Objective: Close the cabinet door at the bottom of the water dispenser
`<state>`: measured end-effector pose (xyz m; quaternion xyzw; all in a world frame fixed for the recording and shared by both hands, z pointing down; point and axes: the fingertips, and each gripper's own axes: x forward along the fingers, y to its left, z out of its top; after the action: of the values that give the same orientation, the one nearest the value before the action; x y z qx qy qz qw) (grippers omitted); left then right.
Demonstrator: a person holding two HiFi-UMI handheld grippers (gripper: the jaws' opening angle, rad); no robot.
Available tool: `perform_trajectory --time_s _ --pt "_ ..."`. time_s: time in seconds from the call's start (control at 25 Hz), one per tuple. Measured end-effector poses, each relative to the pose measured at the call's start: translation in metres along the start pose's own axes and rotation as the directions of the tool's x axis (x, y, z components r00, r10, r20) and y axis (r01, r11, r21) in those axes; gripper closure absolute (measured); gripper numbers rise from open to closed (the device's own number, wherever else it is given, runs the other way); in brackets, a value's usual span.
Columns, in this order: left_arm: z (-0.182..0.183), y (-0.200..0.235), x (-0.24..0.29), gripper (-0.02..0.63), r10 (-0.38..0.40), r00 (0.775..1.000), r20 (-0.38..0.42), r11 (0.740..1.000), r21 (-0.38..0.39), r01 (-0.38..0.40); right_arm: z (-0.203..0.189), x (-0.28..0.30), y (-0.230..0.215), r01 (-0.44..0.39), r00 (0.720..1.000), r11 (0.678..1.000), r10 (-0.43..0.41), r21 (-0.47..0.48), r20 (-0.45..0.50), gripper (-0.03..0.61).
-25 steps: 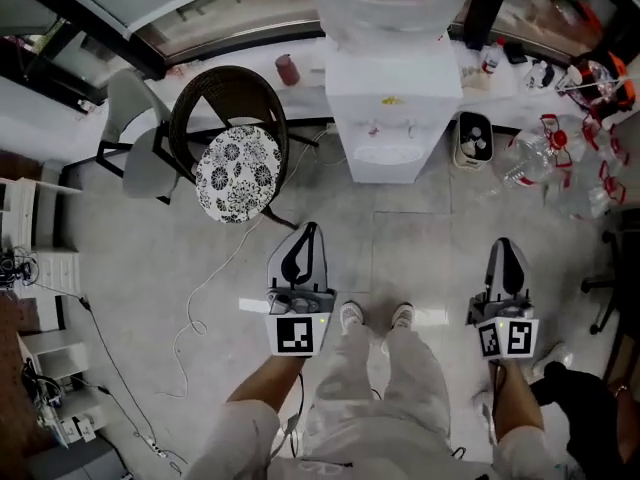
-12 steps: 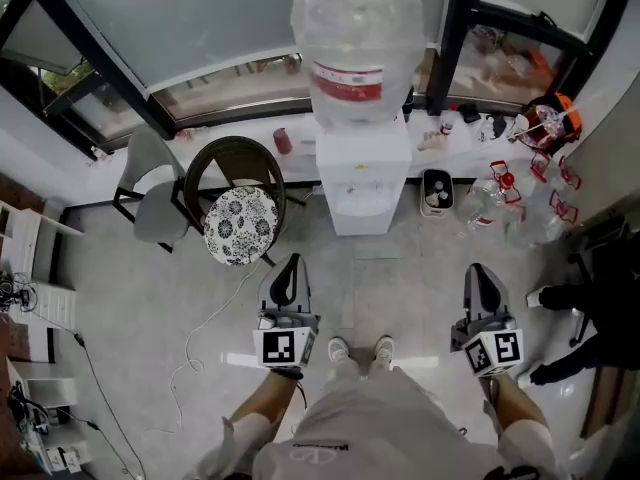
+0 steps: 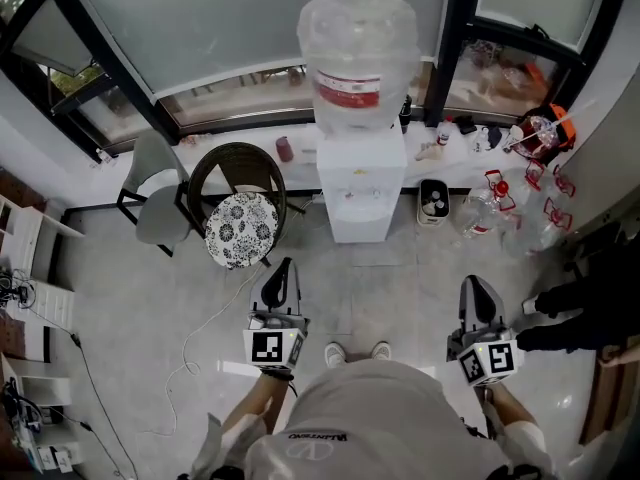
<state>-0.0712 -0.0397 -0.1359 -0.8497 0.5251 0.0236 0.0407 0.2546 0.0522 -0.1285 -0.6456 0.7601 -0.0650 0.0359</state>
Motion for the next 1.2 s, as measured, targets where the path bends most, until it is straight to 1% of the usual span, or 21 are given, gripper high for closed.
perform_trajectory --time_s 0.16,0.4,0.52,0.64,1.2 --pt "-0.002 -0.002 -0.004 0.606 -0.006 1.0 -0.002 1.0 -0.004 0.006 0.002 0.0 0.01 -0.02 1.0 1.0 0.02 -0.012 0.008 0.56" --pt "0.005 -0.004 0.0 0.606 -0.021 1.0 0.01 1.0 -0.012 0.021 0.005 -0.003 0.014 -0.011 1.0 0.999 0.011 -0.033 0.005 0.563" --pt "0.006 -0.002 -0.002 0.606 -0.017 1.0 0.021 1.0 0.001 0.017 0.006 -0.003 0.017 -0.019 1.0 0.999 0.02 -0.033 0.006 0.563" --pt "0.005 -0.001 -0.003 0.606 -0.014 1.0 0.014 1.0 0.006 0.014 0.005 -0.004 0.019 -0.023 1.0 0.999 0.023 -0.035 0.005 0.563" --pt "0.001 -0.002 -0.016 0.606 -0.005 1.0 0.01 1.0 0.001 0.005 0.002 -0.008 0.023 -0.027 1.0 0.999 0.027 -0.042 0.004 0.563"
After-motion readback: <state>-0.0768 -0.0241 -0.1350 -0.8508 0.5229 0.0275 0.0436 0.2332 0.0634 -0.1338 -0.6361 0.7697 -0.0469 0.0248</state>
